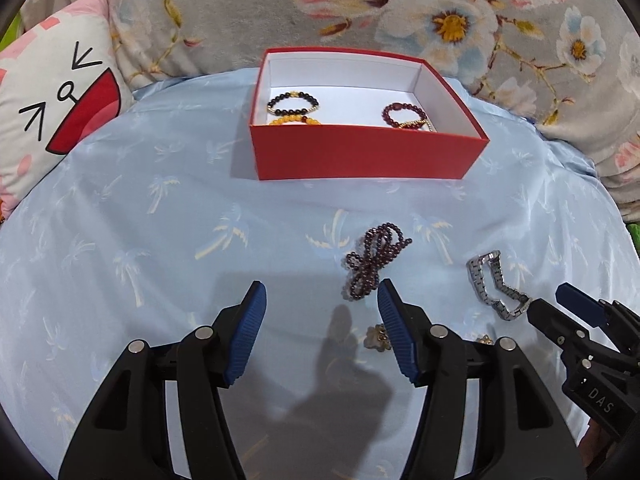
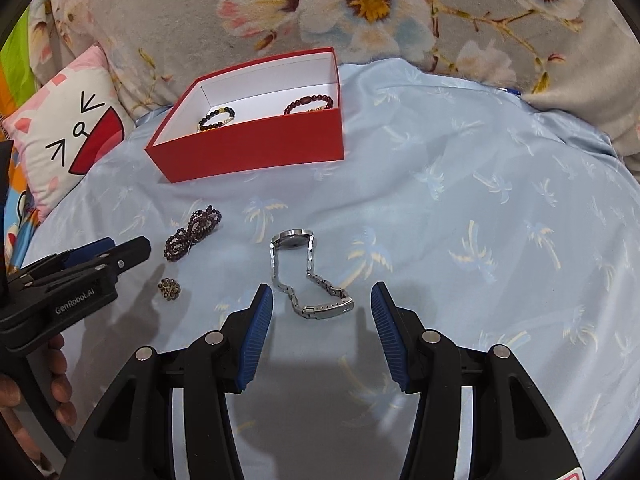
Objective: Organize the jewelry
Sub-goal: 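Lower the right tool onto the silver watch and close, then grasp the dark garnet bead strand with the left tool while the right tool holds the watch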
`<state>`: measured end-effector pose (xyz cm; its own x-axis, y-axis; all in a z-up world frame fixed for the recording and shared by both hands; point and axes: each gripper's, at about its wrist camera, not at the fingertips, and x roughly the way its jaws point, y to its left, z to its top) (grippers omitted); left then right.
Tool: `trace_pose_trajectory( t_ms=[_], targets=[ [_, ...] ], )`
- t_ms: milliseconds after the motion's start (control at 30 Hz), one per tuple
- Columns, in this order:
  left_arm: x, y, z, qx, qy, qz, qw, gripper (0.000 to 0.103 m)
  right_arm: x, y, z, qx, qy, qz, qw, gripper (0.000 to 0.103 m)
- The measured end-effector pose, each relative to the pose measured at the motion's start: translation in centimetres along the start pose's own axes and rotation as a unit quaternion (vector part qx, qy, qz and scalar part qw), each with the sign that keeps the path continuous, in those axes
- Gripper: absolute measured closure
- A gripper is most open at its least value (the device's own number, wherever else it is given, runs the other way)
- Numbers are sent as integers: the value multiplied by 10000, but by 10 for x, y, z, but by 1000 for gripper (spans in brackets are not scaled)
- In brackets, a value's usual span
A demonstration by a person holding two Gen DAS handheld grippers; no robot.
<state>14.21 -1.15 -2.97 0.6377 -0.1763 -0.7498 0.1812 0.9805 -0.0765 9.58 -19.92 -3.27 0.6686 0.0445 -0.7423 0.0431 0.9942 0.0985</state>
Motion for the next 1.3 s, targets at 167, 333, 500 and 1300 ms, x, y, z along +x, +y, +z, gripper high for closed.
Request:
trace_pose_trajectory(
  t_ms=[167,333,500,1300],
  targets=[
    [7,-7,1,63,27,38,10000,42,11,6,9,-86,27,36,10000,53],
    [10,-6,1,65,51,54,10000,42,30,12,18,-149,111,53,9998,53],
    [12,-4,4,53,46,54,10000,42,47,15,24,-189,201,21,9996,53],
    [48,-26,11,317,163,68,9993,43,47,3,30,-28,158,76,9998,74]
  ],
)
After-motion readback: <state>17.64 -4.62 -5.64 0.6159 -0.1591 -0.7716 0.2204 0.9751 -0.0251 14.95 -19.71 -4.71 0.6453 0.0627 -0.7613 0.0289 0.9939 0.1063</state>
